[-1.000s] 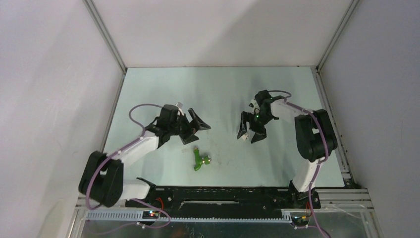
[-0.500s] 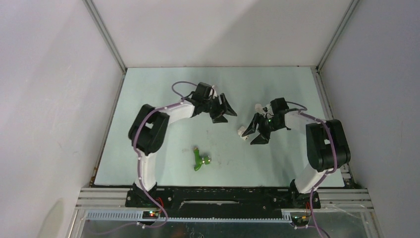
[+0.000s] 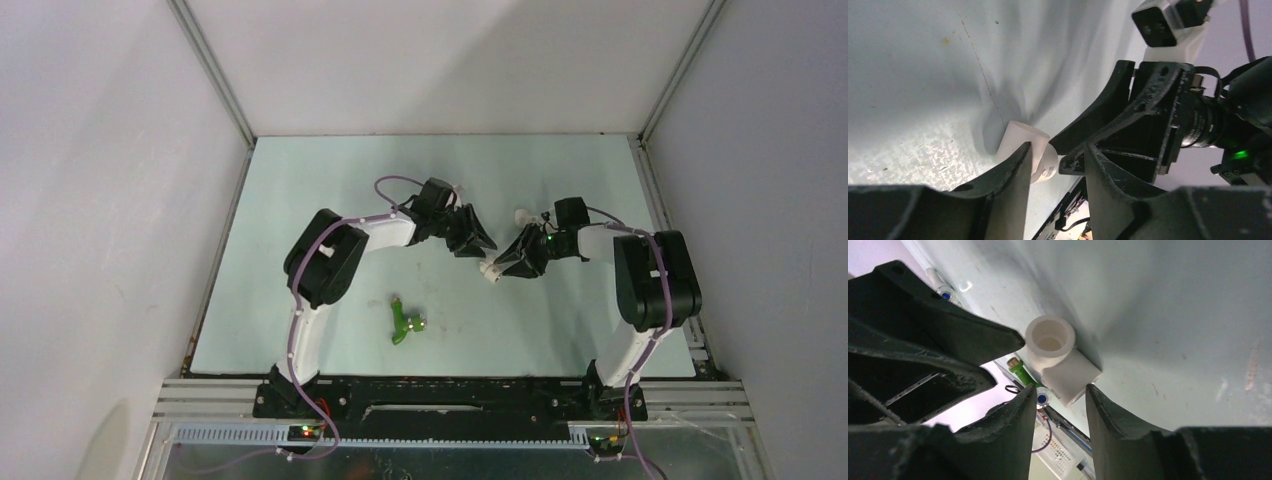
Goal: Install the water faucets
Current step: Pick up the adaptor at the center of the board.
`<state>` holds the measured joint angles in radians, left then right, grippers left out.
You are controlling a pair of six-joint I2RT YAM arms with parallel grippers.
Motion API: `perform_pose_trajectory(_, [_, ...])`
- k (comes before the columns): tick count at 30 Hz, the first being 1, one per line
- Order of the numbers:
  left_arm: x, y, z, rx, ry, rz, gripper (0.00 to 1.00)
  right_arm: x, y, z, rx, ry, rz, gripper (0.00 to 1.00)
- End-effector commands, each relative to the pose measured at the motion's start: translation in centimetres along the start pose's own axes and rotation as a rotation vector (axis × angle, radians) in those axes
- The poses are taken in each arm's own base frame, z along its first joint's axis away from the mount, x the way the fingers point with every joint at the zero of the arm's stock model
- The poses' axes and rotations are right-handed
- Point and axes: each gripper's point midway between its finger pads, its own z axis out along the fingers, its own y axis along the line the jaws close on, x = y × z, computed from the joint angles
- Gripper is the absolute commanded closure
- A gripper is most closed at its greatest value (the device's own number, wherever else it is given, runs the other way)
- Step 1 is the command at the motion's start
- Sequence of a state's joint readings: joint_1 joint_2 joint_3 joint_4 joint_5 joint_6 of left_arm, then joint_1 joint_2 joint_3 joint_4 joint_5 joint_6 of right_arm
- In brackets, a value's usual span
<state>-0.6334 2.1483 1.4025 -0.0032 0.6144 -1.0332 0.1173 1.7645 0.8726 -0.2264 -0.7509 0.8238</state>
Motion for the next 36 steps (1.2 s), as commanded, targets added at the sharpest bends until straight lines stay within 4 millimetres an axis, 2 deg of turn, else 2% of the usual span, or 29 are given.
perform_pose_trajectory(1, [0.2, -0.3, 0.6, 0.017, -0.003, -0.014, 0.56, -0.8, 0.3, 0.6, -0.017, 0.003, 0.037, 0.58])
perform_pose_trajectory(4, [0.5, 0.8, 0.6, -0.023, -0.009, -0.026, 0.61, -0.8, -0.2, 0.3, 0.012, -0.011, 0.039, 0.61])
perform_pose_trajectory(11, [1.8, 2.3, 0.5, -0.082, -0.006, -0.047, 0.73, -0.4, 0.1, 0.8, -0.008, 0.015, 0.037, 0.65])
perform_pose_trajectory(19, [2.8, 3.6, 0.1, -0.161, -0.015, -0.048, 0.75, 0.6, -0.2, 0.4, 0.026, 0.039, 0.063, 0.66])
perform_pose_trajectory(24, [3.2, 4.9, -0.5, -0.237, -0.029, -0.053, 0.76, 0.9, -0.3, -0.5, 0.05, 0.024, 0.053, 0.59])
perform_pose_trajectory(28, [3.2, 5.3, -0.9, -0.256, -0.048, -0.06, 0.76, 1.2, -0.2, -1.6, 0.076, -0.003, 0.024, 0.46])
perform_pose_trajectory(32, [3.4, 5.2, -1.4, -0.247, -0.065, -0.075, 0.76, 1.8, 0.2, -2.3, 0.08, -0.005, 0.002, 0.45])
perform_pose_trajectory(36, [3.6, 4.6, -2.0, -0.227, -0.088, -0.086, 0.68, 2.2, 0.2, -2.5, 0.086, 0.006, -0.002, 0.47])
